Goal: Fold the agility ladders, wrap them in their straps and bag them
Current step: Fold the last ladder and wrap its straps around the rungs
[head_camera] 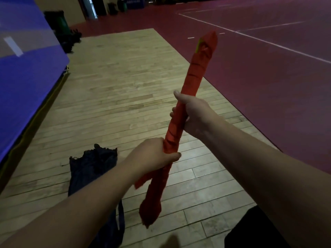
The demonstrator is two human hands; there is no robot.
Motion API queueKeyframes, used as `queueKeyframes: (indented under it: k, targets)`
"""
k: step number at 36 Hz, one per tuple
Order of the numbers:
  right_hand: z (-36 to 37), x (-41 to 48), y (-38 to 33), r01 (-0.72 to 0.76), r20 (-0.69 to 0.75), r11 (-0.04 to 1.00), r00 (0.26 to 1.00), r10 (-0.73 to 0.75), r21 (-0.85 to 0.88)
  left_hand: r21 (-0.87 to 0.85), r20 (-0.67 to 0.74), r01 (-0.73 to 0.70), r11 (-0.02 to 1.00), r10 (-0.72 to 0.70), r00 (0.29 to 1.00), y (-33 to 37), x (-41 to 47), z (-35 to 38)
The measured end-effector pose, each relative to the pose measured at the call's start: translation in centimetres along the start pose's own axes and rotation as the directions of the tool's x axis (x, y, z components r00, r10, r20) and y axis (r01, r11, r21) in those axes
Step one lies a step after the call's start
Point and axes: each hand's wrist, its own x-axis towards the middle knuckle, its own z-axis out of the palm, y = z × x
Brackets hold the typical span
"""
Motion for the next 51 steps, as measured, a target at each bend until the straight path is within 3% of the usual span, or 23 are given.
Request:
queueKeyframes:
  k: [4,7,10,13,17,23,27,33,38,40,44,46,51]
  targets:
    - [-0.6,-0.6,-0.8,-0.053,0.249,0.994,0.968,0.028,0.095,-0.201,0.169,-0.017,0.979,0.052,0.984,-0.3,0.1,-1.9]
    - [-1.0,-0.9,-1.6,-0.019,0.421,0.999,0.906,0.034,-0.041,-0.413,0.249,-0.04,0.91,0.155,0.956,-0.3,-0.6,-3.7]
    - [-0.7,-0.9,-1.7,0.043,0.494,0.997,0.869,-0.006,-0.063,-0.595,0.348,0.008,0.803,0.249,0.904,-0.5,-1.1,-4.0]
    - [-0.5,-0.7,-1.5,0.021,0.439,1.0,0.898,-0.022,0.008,-0.68,0.347,0.003,0.733,0.319,0.882,-0.8,-1.2,-4.2]
    - [-1.0,-0.5,-1.5,-0.045,0.342,0.998,0.939,0.031,0.035,-0.57,0.322,-0.025,0.821,0.252,0.913,-1.2,-1.0,-4.5]
    - [-1.3,0.3,-1.5,0.01,0.132,1.0,0.991,-0.009,-0.013,-0.421,0.205,-0.02,0.907,0.117,0.972,-1.7,-0.3,-4.5]
    - [-1.1,0.2,-1.3,-0.013,0.228,0.999,0.973,0.021,-0.039,-0.396,0.034,-0.004,0.918,0.019,0.999,-1.5,0.2,-4.2]
    - [-1.5,0.2,-1.4,0.154,0.318,0.945,0.946,-0.058,-0.287,-0.456,-0.017,0.034,0.889,-0.047,0.999,-1.6,0.6,-4.1]
    - [-1.2,-0.5,-1.6,0.284,0.348,0.855,0.928,-0.132,-0.435,-0.569,0.081,0.074,0.819,-0.034,0.996,-1.3,0.1,-3.7]
    - [-0.7,-0.7,-1.3,0.332,0.346,0.848,0.919,-0.192,-0.413,-0.63,0.127,0.094,0.771,-0.017,0.992,-0.8,-0.2,-3.5]
    - [-0.3,-1.0,-0.9,0.224,0.375,0.953,0.917,-0.136,-0.202,-0.596,0.123,0.075,0.799,-0.001,0.992,-0.3,-0.5,-3.5]
    - [-0.3,-1.1,-0.8,0.184,0.381,0.963,0.919,-0.099,-0.195,-0.558,0.142,0.078,0.826,0.003,0.99,-0.4,-0.5,-3.9]
    - [-0.7,-0.6,-0.4,0.132,0.245,0.981,0.965,-0.094,-0.142,-0.533,0.345,0.107,0.839,0.1,0.933,-1.5,-0.8,-5.2]
